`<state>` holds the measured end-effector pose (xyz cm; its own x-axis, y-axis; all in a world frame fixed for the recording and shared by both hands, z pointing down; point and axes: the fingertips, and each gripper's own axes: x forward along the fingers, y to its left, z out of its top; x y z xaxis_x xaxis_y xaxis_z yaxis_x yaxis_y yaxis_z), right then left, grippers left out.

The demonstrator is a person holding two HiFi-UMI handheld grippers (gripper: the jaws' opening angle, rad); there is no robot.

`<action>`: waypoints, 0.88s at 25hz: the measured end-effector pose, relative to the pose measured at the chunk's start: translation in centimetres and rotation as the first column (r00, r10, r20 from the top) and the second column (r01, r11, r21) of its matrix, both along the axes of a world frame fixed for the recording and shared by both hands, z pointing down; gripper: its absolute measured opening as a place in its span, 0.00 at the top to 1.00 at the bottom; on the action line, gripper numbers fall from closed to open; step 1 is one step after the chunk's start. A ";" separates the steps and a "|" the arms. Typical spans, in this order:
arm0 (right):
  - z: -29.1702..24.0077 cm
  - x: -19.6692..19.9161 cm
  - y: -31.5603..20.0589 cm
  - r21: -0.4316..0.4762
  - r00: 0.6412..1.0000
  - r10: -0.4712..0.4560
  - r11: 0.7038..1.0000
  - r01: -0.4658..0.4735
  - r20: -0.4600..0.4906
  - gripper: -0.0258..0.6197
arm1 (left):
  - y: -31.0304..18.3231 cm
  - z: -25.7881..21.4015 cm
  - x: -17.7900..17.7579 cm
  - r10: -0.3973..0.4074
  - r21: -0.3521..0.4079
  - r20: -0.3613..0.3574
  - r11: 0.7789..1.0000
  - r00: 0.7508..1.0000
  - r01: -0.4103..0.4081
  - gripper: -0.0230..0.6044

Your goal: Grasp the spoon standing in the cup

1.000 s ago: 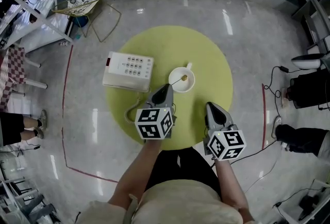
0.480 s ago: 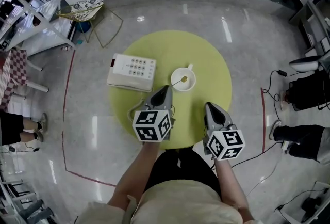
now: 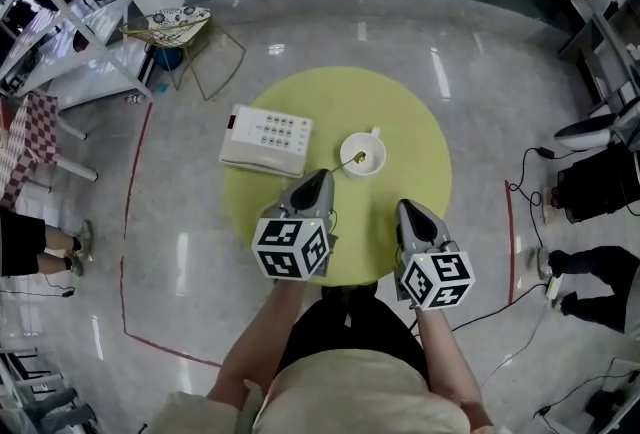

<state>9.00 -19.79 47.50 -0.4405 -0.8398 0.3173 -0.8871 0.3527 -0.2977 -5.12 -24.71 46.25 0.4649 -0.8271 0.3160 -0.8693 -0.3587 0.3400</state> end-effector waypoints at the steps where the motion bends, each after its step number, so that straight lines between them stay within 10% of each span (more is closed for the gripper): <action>1: -0.1 -0.1 0.2 0.004 1.000 0.000 1.000 0.000 -0.001 0.96 | 0.2 -0.2 -0.1 0.003 0.003 -0.005 1.000 1.000 -0.003 0.95; 22: -2.2 -2.4 4.1 0.061 0.999 0.011 0.998 -0.009 -0.030 0.96 | 5.8 -1.0 -3.4 0.037 0.027 -0.016 0.999 0.999 -0.037 0.95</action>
